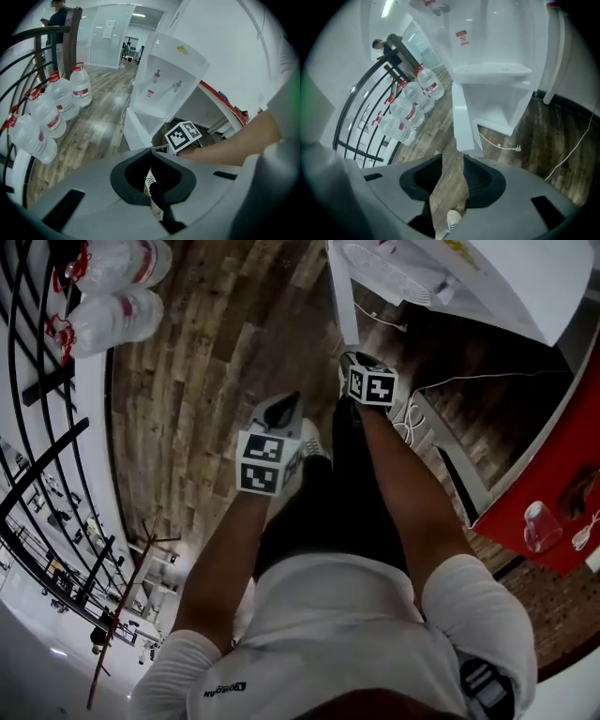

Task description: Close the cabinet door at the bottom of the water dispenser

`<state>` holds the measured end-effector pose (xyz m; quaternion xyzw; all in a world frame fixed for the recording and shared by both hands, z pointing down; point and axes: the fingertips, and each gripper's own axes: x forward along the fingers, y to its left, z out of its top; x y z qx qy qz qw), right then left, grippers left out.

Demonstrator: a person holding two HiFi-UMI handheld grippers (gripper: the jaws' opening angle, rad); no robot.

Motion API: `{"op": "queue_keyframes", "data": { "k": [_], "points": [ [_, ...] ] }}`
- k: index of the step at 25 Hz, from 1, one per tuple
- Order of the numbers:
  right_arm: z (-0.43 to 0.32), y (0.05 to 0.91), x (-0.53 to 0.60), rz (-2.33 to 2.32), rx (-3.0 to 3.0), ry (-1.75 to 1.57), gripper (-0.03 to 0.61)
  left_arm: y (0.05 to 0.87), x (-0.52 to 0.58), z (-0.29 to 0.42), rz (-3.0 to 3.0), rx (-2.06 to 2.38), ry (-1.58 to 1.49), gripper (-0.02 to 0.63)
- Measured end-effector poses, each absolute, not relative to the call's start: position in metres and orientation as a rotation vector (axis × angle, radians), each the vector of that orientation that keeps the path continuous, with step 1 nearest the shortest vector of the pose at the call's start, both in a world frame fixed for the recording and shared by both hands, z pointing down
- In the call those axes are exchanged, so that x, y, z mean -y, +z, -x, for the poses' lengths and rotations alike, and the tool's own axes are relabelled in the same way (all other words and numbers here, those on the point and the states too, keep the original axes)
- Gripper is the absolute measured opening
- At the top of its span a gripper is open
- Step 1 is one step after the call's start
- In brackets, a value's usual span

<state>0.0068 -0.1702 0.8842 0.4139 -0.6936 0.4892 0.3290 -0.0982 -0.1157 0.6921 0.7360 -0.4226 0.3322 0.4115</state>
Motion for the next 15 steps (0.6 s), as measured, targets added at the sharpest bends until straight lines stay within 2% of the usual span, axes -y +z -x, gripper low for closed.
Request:
{"op": "queue_keyframes", "data": {
  "k": [4, 15],
  "points": [
    [-0.008, 0.916, 0.176, -1.166, 1.747, 1.399, 0.123, 0.703, 0.121, 0.09, -1.847, 1.05, 0.821, -0.003],
    [-0.017, 0.938, 0.189, -1.26, 1.699, 1.371, 0.141, 0.724, 0.115, 0.082, -1.828, 1.0, 0.844, -0.003]
  ]
}}
